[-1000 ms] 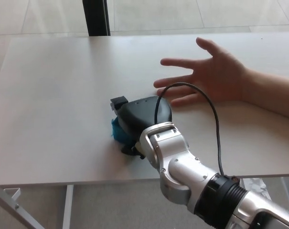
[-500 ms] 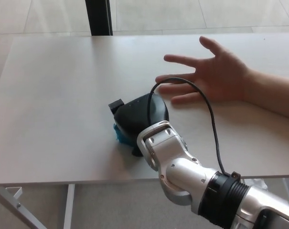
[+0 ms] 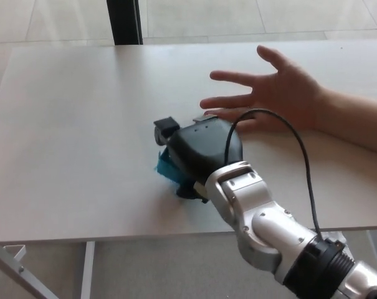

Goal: The robot uses its right hand to pick up a cube kept in the middle of the desk infront of it and hands it to a person

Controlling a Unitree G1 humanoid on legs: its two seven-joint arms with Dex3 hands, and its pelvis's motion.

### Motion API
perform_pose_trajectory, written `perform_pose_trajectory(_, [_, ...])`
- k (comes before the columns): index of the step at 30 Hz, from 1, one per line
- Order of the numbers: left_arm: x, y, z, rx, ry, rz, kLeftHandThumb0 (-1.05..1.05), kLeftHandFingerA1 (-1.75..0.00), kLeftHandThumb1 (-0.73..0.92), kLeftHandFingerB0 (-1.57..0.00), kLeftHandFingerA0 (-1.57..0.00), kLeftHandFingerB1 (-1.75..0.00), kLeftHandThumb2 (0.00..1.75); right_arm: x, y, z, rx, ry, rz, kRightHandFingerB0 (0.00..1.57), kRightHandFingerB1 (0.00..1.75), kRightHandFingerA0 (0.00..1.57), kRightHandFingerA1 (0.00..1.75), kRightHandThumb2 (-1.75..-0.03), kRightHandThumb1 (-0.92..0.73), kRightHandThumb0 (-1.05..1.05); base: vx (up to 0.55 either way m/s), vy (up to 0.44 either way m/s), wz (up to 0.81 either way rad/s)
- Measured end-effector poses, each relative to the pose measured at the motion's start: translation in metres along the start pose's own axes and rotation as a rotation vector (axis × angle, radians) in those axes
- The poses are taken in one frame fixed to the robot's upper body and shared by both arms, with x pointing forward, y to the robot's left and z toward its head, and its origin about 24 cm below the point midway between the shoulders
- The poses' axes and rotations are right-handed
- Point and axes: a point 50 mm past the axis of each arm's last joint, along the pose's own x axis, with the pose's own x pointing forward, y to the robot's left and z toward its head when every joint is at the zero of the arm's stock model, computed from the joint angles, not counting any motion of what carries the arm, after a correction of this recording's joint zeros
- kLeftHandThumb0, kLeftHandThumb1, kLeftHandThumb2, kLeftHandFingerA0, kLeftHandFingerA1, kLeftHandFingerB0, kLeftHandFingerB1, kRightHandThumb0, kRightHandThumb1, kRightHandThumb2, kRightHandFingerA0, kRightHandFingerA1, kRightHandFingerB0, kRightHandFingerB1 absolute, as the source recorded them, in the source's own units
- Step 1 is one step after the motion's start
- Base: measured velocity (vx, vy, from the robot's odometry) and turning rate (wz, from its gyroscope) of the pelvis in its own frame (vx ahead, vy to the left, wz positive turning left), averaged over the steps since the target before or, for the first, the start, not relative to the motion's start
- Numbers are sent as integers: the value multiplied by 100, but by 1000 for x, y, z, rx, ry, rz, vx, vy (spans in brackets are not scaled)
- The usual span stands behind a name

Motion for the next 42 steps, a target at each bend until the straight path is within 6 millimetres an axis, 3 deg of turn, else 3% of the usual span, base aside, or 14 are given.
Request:
perform_pose_trajectory(1, [0,0,0,0,0,0,-86,-52,92,-41,-45,-39,74,1,-6,-3,24,1,-25,66,159,93,175,-80,-67,-25,0,0,0])
perform_pose_trajectory(4, [0,0,-1,-5,3,2,-88,-53,92,-42,-43,-39,74,3,-30,-17,92,2,-123,75,111,94,175,-71,-66,-30,0,0,0])
perform_pose_trajectory(5, [0,0,-1,-5,3,2,-89,-54,92,-41,-44,-40,74,3,-37,-20,106,1,-152,79,86,125,140,-92,-47,-41,0,0,0])
perform_pose_trajectory(12, [-1,1,-6,-4,15,4,-86,-53,92,-44,-45,-39,73,10,-88,-52,110,5,-307,88,85,95,175,-69,-63,-30,0,0,0])
perform_pose_trajectory(13, [-1,1,-7,-5,16,4,-86,-56,92,-45,-49,-40,72,11,-90,-55,105,7,-313,76,129,93,175,-75,-60,-27,0,0,0])
perform_pose_trajectory(14, [-2,2,-8,-6,19,5,-86,-54,92,-43,-44,-39,73,12,-94,-62,85,13,-318,84,103,121,135,-94,-48,-36,0,0,0])
perform_pose_trajectory(16, [-2,2,-8,-12,17,7,-86,-53,92,-43,-45,-39,72,14,-97,-74,50,27,-324,82,95,121,135,-94,-49,-36,0,0,0])
perform_pose_trajectory(17, [-2,2,-8,-19,15,8,-87,-54,92,-41,-44,-40,73,14,-97,-81,29,38,-321,88,92,95,175,-67,-62,-29,0,0,0])
perform_pose_trajectory(20, [-2,3,-10,-20,19,8,-86,-53,92,-41,-44,-40,74,16,-96,-96,-10,65,-307,83,84,123,136,-92,-45,-36,0,0,0])
perform_pose_trajectory(24, [-2,3,-10,-22,19,6,-84,-53,92,-40,-42,-41,75,17,-88,-110,-59,92,-263,92,67,97,164,-57,-58,-36,0,0,0])
perform_pose_trajectory(27, [-2,2,-8,-22,16,5,-92,-55,81,-37,-41,-43,87,19,-80,-118,-95,105,-221,78,124,90,173,-60,-63,-37,0,0,0])
perform_pose_trajectory(31, [-2,1,-9,-14,19,1,-84,-52,92,-42,-42,-40,75,21,-66,-125,-146,117,-179,101,129,123,143,-91,-49,-46,0,0,0])
perform_pose_trajectory(38, [-2,1,-9,-15,18,-2,-93,-58,80,-38,-44,-45,91,28,-51,-129,-174,147,-139,71,168,95,175,-75,-59,-30,0,0,0])
perform_pose_trajectory(42, [-2,1,-9,-14,17,-5,-87,-54,92,-42,-41,-39,77,31,-45,-124,-160,146,-131,94,123,121,139,-93,-49,-41,0,0,0])
